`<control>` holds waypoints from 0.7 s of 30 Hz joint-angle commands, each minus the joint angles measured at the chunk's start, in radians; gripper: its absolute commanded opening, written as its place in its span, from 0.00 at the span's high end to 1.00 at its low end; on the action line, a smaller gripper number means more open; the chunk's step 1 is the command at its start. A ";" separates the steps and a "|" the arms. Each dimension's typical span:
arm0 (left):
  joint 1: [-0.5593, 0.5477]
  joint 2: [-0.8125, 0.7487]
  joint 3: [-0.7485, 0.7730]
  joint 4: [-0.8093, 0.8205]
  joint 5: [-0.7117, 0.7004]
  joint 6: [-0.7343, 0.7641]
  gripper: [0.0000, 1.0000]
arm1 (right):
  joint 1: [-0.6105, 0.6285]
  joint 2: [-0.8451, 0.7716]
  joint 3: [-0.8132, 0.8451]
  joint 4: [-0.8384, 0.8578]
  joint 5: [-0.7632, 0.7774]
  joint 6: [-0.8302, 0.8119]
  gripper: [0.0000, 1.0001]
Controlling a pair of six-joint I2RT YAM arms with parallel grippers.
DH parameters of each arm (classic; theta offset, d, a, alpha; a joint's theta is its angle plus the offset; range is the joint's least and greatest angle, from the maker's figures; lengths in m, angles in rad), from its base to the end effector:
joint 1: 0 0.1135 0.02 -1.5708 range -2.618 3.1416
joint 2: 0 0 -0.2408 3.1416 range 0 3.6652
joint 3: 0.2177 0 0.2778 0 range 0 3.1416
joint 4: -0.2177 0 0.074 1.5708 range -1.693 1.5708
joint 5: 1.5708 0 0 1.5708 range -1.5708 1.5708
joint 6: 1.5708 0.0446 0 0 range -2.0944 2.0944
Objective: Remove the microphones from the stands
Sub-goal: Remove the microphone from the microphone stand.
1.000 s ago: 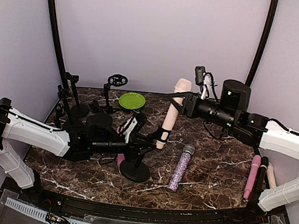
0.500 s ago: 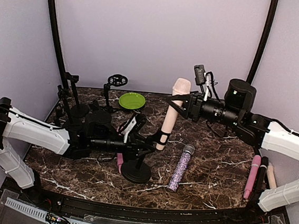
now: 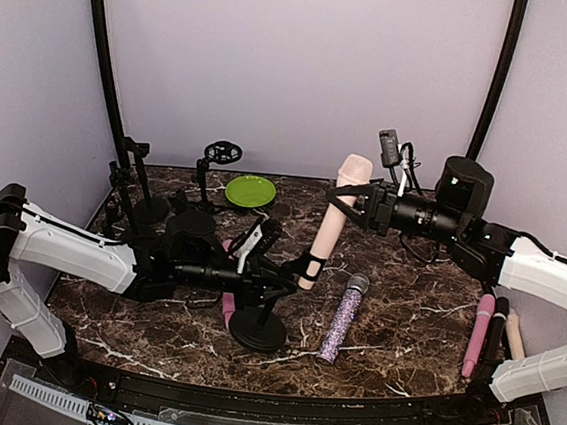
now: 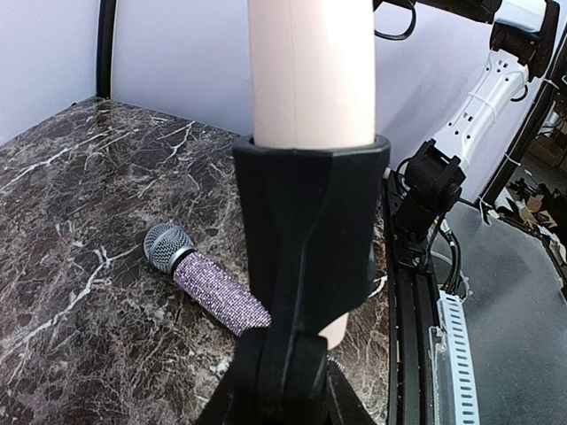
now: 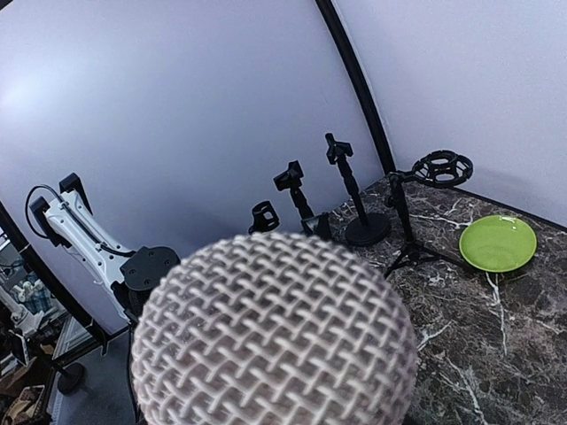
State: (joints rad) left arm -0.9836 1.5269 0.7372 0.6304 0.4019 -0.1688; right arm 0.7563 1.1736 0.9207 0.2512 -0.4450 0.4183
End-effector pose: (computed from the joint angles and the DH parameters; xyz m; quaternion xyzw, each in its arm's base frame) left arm 0.1830 -0.3065 0.1854 0.4144 0.6335 -0.4737 0.4502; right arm 0.2187 0.2327 0.3256 -0.2698 0.6542 0.5118 0.4871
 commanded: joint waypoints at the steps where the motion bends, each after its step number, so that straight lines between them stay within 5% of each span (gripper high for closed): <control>1: 0.007 0.014 0.013 -0.061 -0.007 -0.008 1.00 | -0.030 -0.034 0.062 0.049 0.185 0.023 1.00; 7: 0.007 0.026 0.013 -0.068 -0.044 0.002 1.00 | -0.030 -0.039 0.092 -0.034 0.339 0.073 1.00; 21: 0.007 0.004 -0.010 -0.008 -0.075 -0.004 1.00 | -0.031 -0.028 0.129 -0.084 0.409 0.041 1.00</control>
State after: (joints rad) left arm -0.9791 1.5764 0.7361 0.5301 0.3355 -0.1677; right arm 0.7300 1.1713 1.0100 0.1558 -0.0990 0.4973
